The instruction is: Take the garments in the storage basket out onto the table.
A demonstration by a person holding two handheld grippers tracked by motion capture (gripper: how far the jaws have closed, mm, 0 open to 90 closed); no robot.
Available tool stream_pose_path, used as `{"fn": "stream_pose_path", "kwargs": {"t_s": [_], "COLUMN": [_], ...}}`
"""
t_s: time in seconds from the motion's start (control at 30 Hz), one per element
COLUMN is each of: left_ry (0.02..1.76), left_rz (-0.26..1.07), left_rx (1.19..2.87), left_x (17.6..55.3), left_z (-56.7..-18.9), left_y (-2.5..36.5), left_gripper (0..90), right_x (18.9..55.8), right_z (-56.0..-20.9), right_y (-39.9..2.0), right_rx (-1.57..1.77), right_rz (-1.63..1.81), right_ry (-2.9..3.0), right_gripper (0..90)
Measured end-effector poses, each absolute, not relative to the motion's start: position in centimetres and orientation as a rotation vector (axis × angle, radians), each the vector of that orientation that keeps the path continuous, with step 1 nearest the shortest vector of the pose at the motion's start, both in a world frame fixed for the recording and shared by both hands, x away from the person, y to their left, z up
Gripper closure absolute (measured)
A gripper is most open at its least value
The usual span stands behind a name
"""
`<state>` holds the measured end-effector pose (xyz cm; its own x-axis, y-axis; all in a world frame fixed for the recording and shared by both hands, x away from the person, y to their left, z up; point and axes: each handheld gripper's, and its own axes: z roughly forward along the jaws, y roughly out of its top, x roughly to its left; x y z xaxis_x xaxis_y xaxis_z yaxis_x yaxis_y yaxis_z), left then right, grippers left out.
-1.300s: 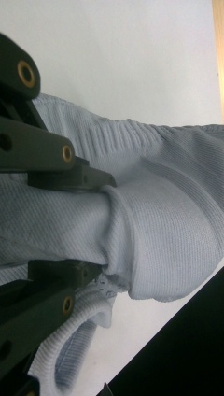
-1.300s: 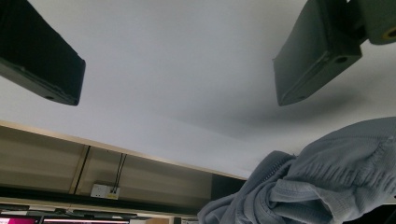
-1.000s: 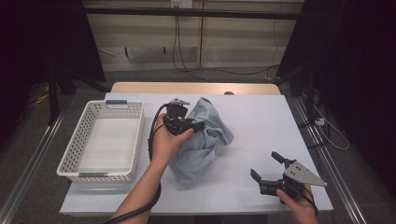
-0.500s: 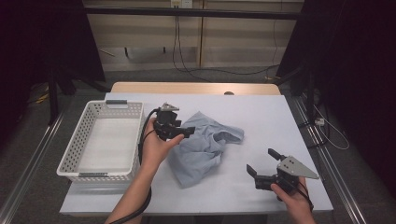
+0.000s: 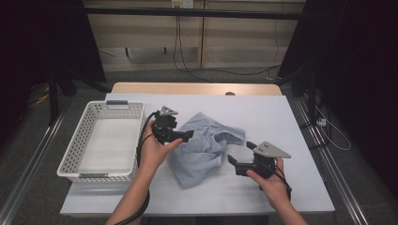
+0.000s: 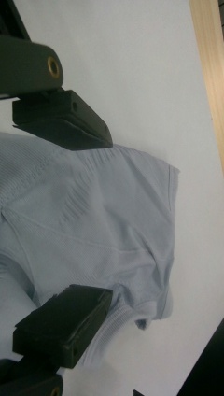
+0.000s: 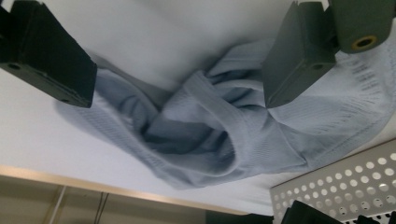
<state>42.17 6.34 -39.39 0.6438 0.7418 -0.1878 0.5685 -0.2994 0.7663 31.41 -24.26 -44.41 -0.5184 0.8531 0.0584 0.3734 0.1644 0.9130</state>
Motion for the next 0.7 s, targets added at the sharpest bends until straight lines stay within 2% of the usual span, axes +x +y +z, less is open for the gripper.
{"fn": "stream_pose_path", "kwargs": {"t_s": [0.13, 0.3, 0.4, 0.47, 0.5, 0.7], "left_ry": [1.031, 1.033, 1.038, 1.037, 1.043, 1.039], "left_rz": [0.243, 0.258, 0.269, 0.269, 0.265, 0.27], "left_rx": [2.01, 2.024, 2.016, 2.012, 2.008, 2.009], "left_x": [42.2, 42.0, 42.0, 42.0, 42.0, 41.8], "left_z": [-39.7, -40.1, -40.1, -40.1, -40.1, -40.2], "left_y": [6.4, 6.3, 6.4, 6.5, 6.5, 6.2], "left_gripper": [23.0, 22.1, 22.0, 22.4, 22.9, 23.5], "right_x": [32.1, 33.2, 33.7, 33.9, 34.0, 34.0], "right_z": [-44.9, -45.6, -46.0, -46.4, -46.4, -45.9], "right_y": [-22.8, -21.3, -21.0, -20.7, -20.5, -20.7], "right_rx": [1.153, 1.169, 1.193, 1.187, 1.178, 1.142], "right_rz": [1.308, 1.292, 1.307, 1.315, 1.301, 1.279], "right_ry": [2.015, 2.051, 2.083, 2.127, 2.137, 2.164], "right_gripper": [10.1, 17.0, 29.1, 43.4, 45.8, 79.6]}}
